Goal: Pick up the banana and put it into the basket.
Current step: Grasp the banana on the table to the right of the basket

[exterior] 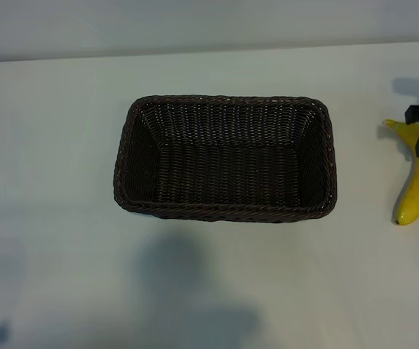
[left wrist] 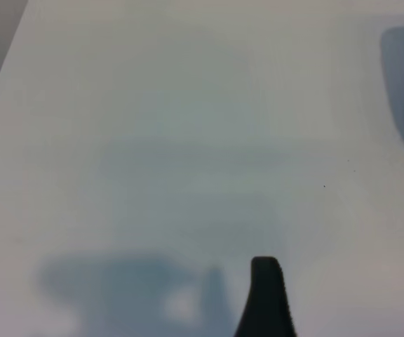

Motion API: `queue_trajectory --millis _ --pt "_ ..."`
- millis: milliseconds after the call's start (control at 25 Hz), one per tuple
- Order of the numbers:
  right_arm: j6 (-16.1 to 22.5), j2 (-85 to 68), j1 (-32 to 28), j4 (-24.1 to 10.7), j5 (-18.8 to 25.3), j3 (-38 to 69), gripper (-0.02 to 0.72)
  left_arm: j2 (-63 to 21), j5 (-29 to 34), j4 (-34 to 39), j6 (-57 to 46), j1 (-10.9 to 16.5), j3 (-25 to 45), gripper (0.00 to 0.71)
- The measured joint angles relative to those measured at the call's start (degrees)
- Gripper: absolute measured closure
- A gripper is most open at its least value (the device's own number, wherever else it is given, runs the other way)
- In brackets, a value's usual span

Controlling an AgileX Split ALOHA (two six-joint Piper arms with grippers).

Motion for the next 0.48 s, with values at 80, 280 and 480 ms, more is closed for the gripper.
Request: queue_trajectory --millis 80,280,480 --pt "0.9 0.8 0.0 -0.8 -0.3 0.0 0.109 0.0 0.0 0.0 0.0 0.0 0.0 0.135" --pt "1.7 2.0 0.0 -1.0 -0.7 0.0 0.109 0.0 0.0 0.0 0.1 0.0 0.0 0.135" --pt "1.7 2.2 0.0 -1.1 -1.1 0.0 0.109 0.0 0.0 0.0 0.1 0.0 0.0 0.135"
